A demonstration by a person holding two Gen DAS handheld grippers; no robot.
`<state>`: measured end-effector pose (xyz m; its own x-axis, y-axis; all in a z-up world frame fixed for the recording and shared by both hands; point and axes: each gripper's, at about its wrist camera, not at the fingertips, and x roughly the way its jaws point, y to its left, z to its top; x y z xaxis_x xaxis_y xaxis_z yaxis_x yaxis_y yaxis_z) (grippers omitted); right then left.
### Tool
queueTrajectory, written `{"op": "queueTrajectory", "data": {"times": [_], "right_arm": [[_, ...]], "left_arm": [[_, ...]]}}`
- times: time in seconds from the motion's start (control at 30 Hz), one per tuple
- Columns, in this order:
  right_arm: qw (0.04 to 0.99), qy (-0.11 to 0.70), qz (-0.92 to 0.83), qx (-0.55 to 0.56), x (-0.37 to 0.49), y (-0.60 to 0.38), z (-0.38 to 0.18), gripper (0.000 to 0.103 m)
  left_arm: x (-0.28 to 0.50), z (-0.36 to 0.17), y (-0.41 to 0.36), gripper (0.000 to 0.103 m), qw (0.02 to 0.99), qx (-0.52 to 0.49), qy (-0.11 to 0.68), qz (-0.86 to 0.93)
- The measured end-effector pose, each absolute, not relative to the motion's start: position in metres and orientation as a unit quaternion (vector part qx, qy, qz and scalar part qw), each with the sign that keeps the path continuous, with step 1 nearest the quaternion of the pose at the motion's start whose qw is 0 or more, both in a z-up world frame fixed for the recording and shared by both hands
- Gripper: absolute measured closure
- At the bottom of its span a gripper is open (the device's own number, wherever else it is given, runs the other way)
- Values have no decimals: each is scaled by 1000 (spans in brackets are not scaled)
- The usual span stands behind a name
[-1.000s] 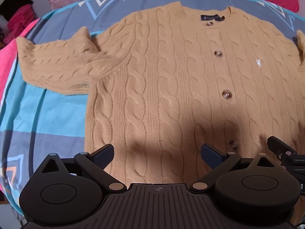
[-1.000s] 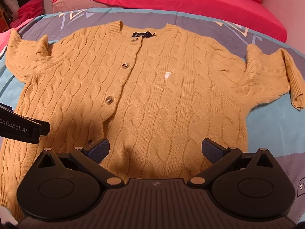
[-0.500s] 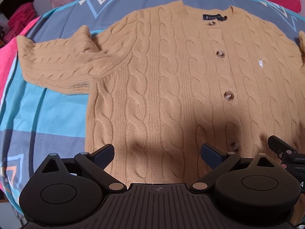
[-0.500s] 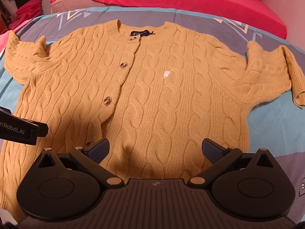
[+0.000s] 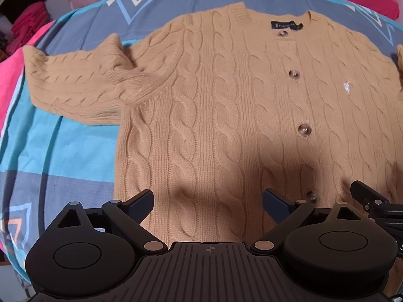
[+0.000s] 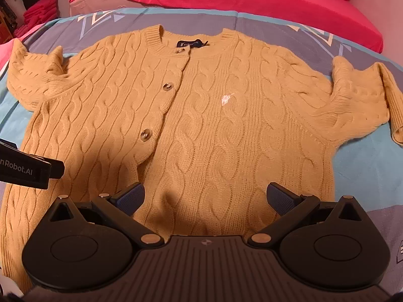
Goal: Fold small clothes
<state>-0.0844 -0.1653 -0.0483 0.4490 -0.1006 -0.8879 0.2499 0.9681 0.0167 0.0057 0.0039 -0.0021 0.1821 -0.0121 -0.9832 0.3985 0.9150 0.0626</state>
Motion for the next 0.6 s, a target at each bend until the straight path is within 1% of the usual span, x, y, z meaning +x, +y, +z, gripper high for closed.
{"op": "queueTrajectory", "data": {"times": [0.3, 0.6], "right_arm": [[848, 515, -104, 78, -83, -167, -49, 0], [846, 511, -107, 105, -86, -178, -51, 0]], "left_arm": [[6, -3, 1, 0, 761, 153, 614, -143], [8, -14, -3, 0, 749, 177, 625, -131]]}}
